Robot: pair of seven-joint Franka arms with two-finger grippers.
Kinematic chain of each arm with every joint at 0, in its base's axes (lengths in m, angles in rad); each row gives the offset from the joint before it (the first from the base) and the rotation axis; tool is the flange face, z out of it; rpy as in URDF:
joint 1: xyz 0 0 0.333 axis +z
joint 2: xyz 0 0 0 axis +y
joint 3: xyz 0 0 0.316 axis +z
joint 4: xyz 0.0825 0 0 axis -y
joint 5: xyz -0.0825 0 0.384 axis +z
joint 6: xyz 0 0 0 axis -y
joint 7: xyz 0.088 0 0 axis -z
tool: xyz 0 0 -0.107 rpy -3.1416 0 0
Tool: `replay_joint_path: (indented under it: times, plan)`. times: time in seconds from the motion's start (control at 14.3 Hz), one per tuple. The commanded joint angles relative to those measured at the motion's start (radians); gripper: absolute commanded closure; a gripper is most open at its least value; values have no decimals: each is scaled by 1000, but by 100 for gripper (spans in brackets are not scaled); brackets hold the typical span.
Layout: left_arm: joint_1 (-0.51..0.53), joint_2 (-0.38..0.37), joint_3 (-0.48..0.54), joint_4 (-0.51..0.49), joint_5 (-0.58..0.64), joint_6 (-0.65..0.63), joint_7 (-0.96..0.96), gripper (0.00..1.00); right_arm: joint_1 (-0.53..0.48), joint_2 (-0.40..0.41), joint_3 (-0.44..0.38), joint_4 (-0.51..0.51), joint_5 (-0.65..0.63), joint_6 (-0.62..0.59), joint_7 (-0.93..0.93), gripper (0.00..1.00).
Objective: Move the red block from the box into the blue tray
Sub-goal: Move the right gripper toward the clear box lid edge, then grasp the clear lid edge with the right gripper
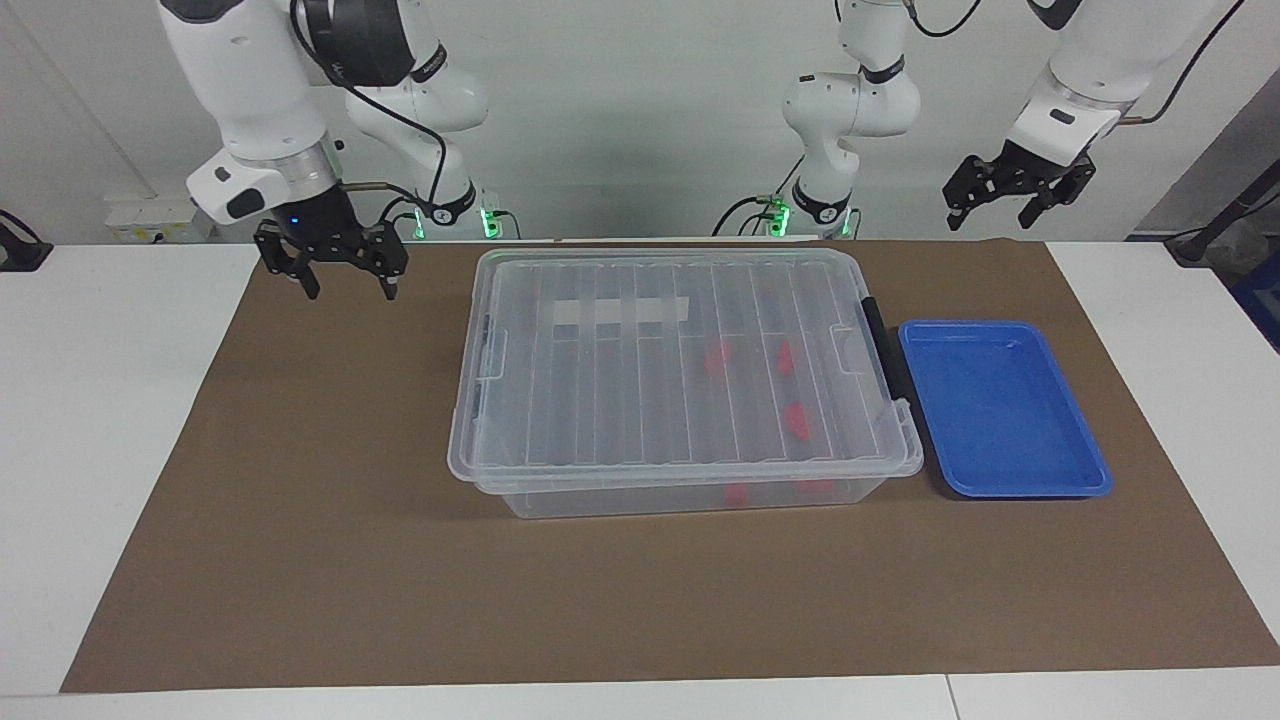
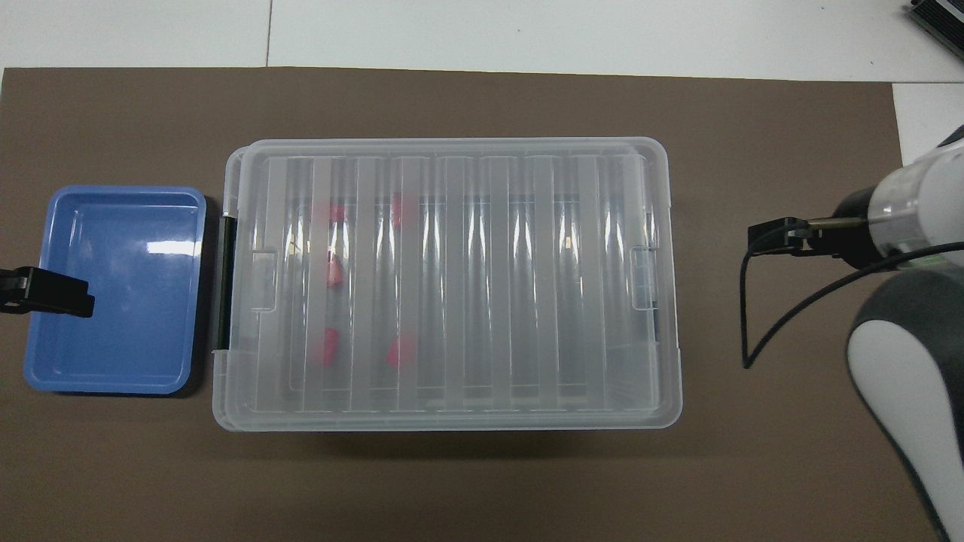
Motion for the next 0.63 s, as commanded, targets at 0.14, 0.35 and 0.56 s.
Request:
replay_joint_path:
  times: [0.14, 0.35, 0.56]
  plan:
    - [-1, -19, 4, -15, -12, 0, -11, 0, 74, 58, 4, -84, 30, 183, 58, 0]
    - [-1, -19, 4, -17, -12, 0, -11, 0, 96, 104, 4, -114, 37, 242, 43, 0]
    - [-1, -21, 4, -17, -12, 0, -11, 0, 94, 104, 4, -161, 37, 268, -12, 0]
